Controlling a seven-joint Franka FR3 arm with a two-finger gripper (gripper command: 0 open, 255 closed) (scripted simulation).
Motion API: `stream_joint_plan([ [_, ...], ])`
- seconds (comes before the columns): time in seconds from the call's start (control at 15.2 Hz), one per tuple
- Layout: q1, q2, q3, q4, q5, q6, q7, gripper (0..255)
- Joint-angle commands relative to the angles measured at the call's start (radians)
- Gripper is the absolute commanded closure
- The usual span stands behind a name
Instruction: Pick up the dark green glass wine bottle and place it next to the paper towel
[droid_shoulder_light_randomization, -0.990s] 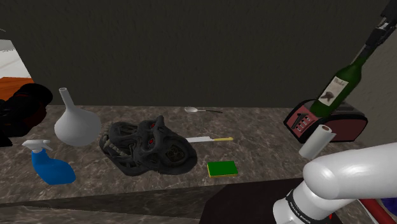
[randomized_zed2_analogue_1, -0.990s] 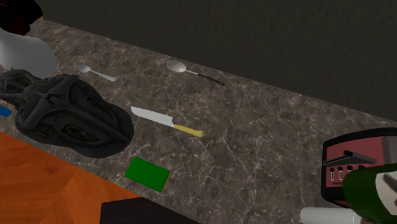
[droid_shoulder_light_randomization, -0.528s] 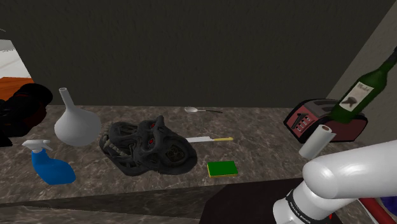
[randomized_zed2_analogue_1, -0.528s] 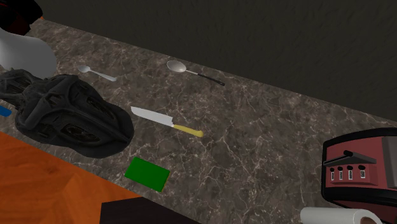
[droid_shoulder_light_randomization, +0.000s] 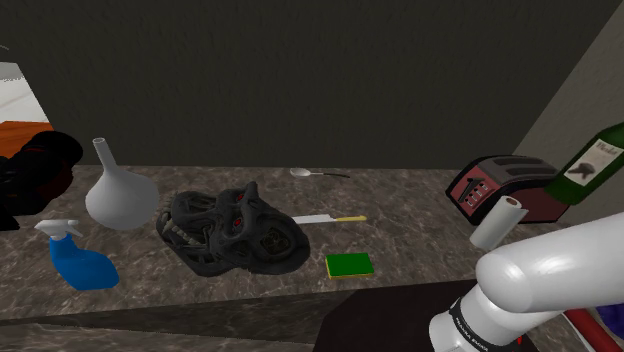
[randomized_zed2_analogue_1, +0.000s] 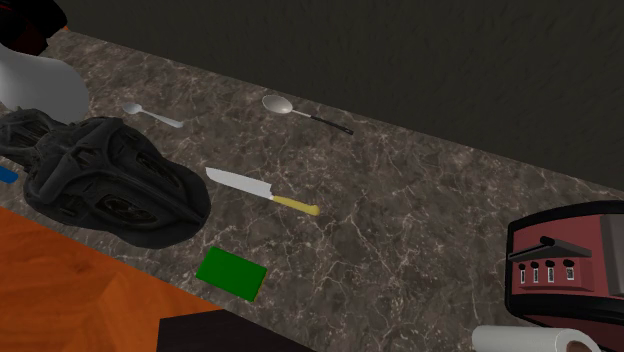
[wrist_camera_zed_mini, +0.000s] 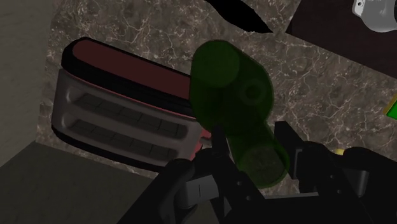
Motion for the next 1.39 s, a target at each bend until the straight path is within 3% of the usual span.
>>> stream_joint_plan([
  [0.0,-0.006,-0.017,0.004,-0.036,-0.009,0.023,0.004,255],
  [1.32,-0.071,-0.16,0.033,-0.414,-0.091,0.272,0.077,255],
])
